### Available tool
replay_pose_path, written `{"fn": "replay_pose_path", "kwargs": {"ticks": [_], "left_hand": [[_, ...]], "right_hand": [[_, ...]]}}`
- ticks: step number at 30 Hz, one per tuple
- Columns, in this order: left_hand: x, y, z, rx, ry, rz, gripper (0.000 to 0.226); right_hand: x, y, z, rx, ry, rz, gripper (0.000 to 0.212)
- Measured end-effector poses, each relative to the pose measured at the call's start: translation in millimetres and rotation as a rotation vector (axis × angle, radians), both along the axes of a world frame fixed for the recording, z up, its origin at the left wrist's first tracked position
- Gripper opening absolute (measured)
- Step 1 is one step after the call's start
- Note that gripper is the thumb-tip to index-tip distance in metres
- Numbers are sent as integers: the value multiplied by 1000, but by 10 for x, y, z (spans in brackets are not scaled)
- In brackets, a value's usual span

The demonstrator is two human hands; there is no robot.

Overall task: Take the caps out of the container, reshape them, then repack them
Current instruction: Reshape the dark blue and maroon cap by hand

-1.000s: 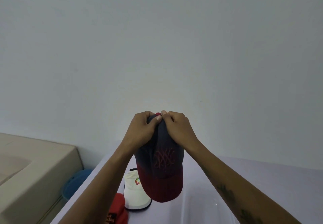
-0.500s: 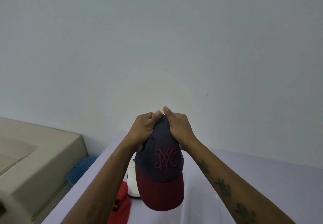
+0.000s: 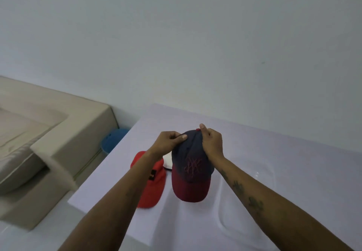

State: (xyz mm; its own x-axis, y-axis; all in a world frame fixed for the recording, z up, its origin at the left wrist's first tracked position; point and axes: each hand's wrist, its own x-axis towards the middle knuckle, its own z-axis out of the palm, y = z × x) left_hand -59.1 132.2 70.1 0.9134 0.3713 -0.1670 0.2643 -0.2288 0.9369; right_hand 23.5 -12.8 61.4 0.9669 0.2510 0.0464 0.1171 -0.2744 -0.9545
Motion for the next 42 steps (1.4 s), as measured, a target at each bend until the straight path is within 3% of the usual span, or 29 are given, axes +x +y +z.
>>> {"fn": "replay_pose_path", "kwargs": {"ticks": [5,16,28,42], "left_hand": [[0,20,-490,58,26,42,14],[-63,131,-1210,74,150,68,20],[155,81,-1527,-24,186,111,16],[42,163,-1638,-66,244,40,27]], "right_hand": [[-50,22,-585,-48,67,-31,49],[8,142,-1311,-153,154,-37,57],[231,155,-1634,-256,179,-73,49],[128,81,-1760,-364,212,-44,41]]}}
